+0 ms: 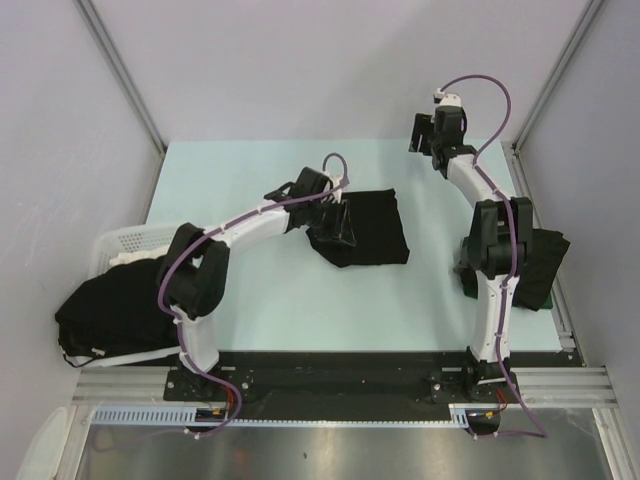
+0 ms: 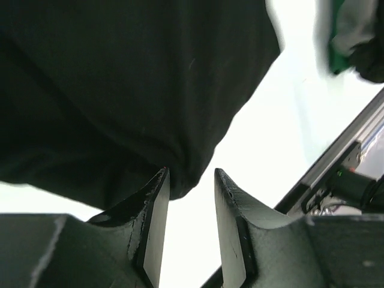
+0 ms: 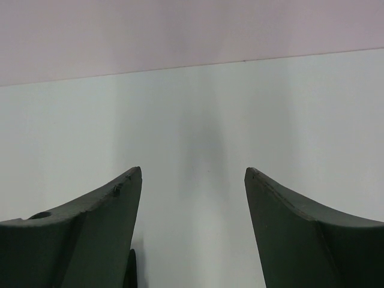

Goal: Fold and stack the t-shirts
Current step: Fold the long partially folded tshirt into a neat square

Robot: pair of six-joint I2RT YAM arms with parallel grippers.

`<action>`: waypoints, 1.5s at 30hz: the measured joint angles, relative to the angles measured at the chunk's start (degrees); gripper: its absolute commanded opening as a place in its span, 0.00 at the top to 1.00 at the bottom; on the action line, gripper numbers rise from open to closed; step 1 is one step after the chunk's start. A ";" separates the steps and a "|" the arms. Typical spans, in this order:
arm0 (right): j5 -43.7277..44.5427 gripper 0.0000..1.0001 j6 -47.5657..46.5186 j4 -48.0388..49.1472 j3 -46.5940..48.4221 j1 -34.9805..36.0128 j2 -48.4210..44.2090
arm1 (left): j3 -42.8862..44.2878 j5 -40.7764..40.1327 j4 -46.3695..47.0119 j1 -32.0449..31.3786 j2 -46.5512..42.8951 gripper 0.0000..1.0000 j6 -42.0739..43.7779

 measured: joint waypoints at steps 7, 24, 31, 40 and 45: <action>-1.20 0.24 0.00 0.07 -3.21 -0.28 -3.30 | 10.29 -5.75 -1.07 0.46 0.44 0.59 3.15; -8.79 0.28 7.76 -6.21 -4.98 -1.88 -4.37 | 17.44 -18.78 0.61 7.15 10.88 0.54 1.53; -10.43 0.28 8.70 -7.48 -6.03 -1.84 -6.32 | 26.27 -15.87 4.92 7.13 16.79 0.54 -1.22; -12.81 0.29 9.05 -10.23 -6.03 -1.86 -6.40 | 33.97 -13.35 5.18 7.30 23.96 0.54 -1.75; -13.51 0.29 9.05 -10.29 -6.03 -1.86 -6.36 | 33.92 -13.35 3.93 7.58 24.68 0.54 -1.73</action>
